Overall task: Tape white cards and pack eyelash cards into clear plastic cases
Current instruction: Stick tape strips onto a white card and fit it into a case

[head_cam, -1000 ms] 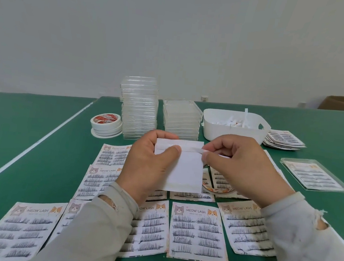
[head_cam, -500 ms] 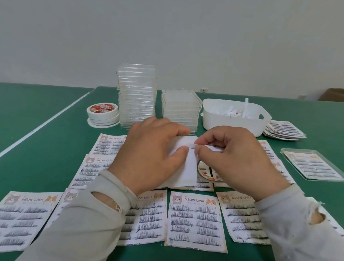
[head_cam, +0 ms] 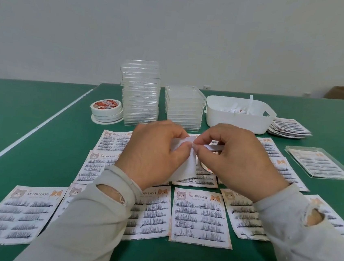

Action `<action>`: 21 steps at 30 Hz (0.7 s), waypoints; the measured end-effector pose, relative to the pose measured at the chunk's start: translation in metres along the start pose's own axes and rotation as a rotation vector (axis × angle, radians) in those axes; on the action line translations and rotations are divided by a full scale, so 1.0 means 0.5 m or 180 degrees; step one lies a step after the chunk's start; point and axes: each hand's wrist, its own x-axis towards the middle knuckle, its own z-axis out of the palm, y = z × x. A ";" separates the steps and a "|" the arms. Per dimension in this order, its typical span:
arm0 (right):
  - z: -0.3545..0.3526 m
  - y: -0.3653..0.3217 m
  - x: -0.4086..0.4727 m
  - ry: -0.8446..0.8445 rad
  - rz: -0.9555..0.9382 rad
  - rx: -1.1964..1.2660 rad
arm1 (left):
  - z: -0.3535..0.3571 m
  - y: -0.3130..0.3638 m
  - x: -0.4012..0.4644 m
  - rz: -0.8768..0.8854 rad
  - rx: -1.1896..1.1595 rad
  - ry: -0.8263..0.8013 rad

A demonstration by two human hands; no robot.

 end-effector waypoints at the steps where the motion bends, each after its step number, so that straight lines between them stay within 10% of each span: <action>1: 0.001 -0.005 -0.001 0.0061 -0.0056 -0.0176 | 0.000 0.002 -0.001 0.0067 0.0067 0.0069; 6: 0.002 -0.023 -0.003 0.0226 -0.0049 -0.0682 | 0.002 0.008 -0.005 0.0519 0.0628 0.0424; 15: -0.045 -0.018 0.007 -0.0913 0.1036 0.2306 | -0.008 0.008 0.000 0.0823 0.1004 0.0671; 21: -0.049 0.002 0.016 -0.0383 0.0860 0.1890 | -0.014 -0.003 0.004 -0.0230 -0.1349 0.0099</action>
